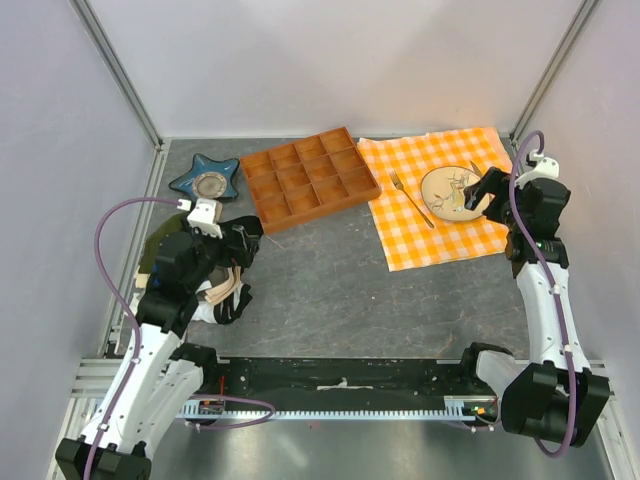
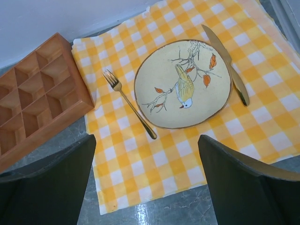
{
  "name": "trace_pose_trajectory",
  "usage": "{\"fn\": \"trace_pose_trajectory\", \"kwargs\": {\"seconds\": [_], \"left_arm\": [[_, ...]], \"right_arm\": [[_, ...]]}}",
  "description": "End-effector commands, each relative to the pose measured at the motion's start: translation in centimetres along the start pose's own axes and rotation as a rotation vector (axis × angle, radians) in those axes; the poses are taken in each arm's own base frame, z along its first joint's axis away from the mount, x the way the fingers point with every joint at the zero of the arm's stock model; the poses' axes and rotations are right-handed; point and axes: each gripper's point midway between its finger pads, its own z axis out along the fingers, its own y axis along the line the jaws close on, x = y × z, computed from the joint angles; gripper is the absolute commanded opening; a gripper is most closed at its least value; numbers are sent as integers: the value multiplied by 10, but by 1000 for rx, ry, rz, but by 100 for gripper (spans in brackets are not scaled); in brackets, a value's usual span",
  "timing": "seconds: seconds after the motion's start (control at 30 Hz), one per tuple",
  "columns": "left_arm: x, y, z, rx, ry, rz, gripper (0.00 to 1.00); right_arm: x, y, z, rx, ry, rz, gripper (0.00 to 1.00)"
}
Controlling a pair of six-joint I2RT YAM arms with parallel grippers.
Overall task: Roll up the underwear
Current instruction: Pick up the underwear from the center of the board.
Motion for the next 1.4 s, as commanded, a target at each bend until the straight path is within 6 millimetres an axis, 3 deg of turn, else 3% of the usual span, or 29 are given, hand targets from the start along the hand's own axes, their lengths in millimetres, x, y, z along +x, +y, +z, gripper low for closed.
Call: {"fn": "trace_pose_trajectory", "kwargs": {"seconds": [0.0,0.17,0.27,0.37,0.43,0.47,0.5,0.57,0.73,0.9,1.17,1.27,1.37], "left_arm": [[-26,-1,-1,-2,-68,32,99],[-23,1,0,-14,-50,24,99],[-22,2,1,-28,-41,-4,99],[-22,5,1,-68,5,-94,99],[-8,8,0,-117,96,-186,99],[-17,7,-3,-123,97,-208,99],[-8,4,-7,-126,154,-239,99],[-8,1,-8,-120,190,-265,99],[25,5,-6,-163,344,-291,93],[64,17,10,-251,510,-280,84],[97,44,30,-445,658,-144,81],[112,47,34,-472,722,-105,75],[118,52,35,-510,756,-74,53]], "right_arm": [[-16,13,1,-65,-17,-14,98],[-10,32,3,-194,16,-97,98],[1,60,-4,-384,40,-226,98],[23,99,-20,-611,90,-382,98],[38,103,-24,-643,125,-467,98],[47,106,-26,-672,145,-486,98],[58,109,-30,-723,165,-532,98],[77,116,-38,-823,200,-519,98],[96,116,-38,-868,228,-490,98],[109,111,-31,-850,279,-471,98],[117,120,-34,-874,327,-493,98],[116,121,-36,-879,326,-496,98],[116,122,-36,-881,328,-498,98]]}}
